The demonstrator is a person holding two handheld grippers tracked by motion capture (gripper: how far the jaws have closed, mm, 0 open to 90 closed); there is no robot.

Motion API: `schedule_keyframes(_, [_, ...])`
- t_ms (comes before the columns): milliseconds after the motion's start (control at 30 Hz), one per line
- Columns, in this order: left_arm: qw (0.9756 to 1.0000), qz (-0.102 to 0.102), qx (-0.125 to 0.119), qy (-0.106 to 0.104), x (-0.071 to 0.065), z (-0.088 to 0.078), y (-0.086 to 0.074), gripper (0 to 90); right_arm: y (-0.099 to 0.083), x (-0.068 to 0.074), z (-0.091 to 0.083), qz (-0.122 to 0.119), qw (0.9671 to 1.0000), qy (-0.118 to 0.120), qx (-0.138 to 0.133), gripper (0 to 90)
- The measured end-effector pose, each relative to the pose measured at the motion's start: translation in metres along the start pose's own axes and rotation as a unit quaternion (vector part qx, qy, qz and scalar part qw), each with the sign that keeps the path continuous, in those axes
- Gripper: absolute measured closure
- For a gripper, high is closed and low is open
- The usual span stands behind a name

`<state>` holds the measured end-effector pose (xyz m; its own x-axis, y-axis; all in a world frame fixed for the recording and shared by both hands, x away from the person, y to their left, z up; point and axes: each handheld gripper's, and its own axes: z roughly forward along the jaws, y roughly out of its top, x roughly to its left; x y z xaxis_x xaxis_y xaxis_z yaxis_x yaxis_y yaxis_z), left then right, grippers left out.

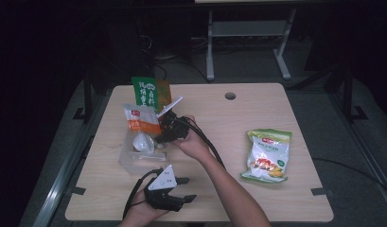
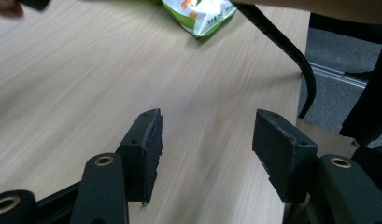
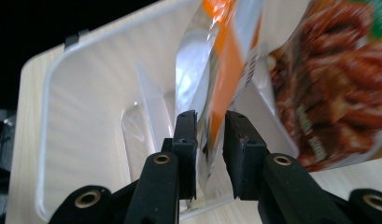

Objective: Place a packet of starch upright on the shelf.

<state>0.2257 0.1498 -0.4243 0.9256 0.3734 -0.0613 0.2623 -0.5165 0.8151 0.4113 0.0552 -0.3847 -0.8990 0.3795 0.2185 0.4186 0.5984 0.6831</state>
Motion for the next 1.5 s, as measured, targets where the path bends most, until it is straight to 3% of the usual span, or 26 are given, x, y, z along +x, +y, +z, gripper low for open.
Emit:
schedule_keyframes(100, [1.0, 0.001, 0.002, 0.0, 0.001, 0.0, 0.0, 42.3, 0.002, -0.001, -0.006, 0.003, 0.9999, 0.008, -0.012, 88.1])
schedule_keyframes(400, [1.0, -0.004, 0.004, 0.001, 0.002, 0.001, -0.001, 42.0, -0.004, -0.005, -0.005, 0.018, 0.9996, 0.018, -0.013, 89.4])
schedule_keyframes(500, [1.0, -0.004, 0.008, 0.002, 0.003, 0.002, -0.001, 40.9, -0.003, -0.004, -0.006, 0.015, 0.9998, 0.012, -0.01, 81.4])
schedule_keyframes(600, [1.0, -0.005, 0.006, 0.003, 0.004, 0.002, -0.001, 40.5, -0.003, -0.003, -0.009, 0.019, 0.9992, 0.03, -0.02, 78.5])
schedule_keyframes(800, [0.9999, -0.005, 0.009, 0.008, 0.005, 0.001, -0.001, 39.4, -0.004, -0.004, -0.019, 0.009, 0.9996, 0.023, -0.017, 72.6])
schedule_keyframes(933, [0.9999, -0.009, 0.008, 0.008, 0.006, 0.001, -0.001, 39.0, -0.007, -0.005, -0.027, 0.021, 0.9987, 0.041, -0.024, 67.5])
schedule_keyframes(1100, [0.9998, -0.013, 0.007, 0.009, 0.006, 0.001, -0.001, 38.9, -0.012, -0.006, -0.038, 0.013, 0.999, 0.035, -0.024, 65.3])
schedule_keyframes(1167, [0.9999, -0.01, 0.007, 0.012, 0.006, 0.001, -0.001, 38.7, -0.015, -0.006, -0.042, 0.023, 0.9985, 0.041, -0.027, 64.6])
schedule_keyframes(1300, [0.9998, -0.012, 0.008, 0.014, 0.007, 0.002, -0.001, 38.0, -0.023, -0.009, -0.053, 0.019, 0.999, 0.031, -0.024, 63.7])
schedule_keyframes(1500, [0.9998, -0.014, 0.01, 0.012, 0.007, 0.004, -0.001, 37.6, -0.039, -0.015, -0.073, 0.04, 0.9986, 0.025, -0.026, 62.5])
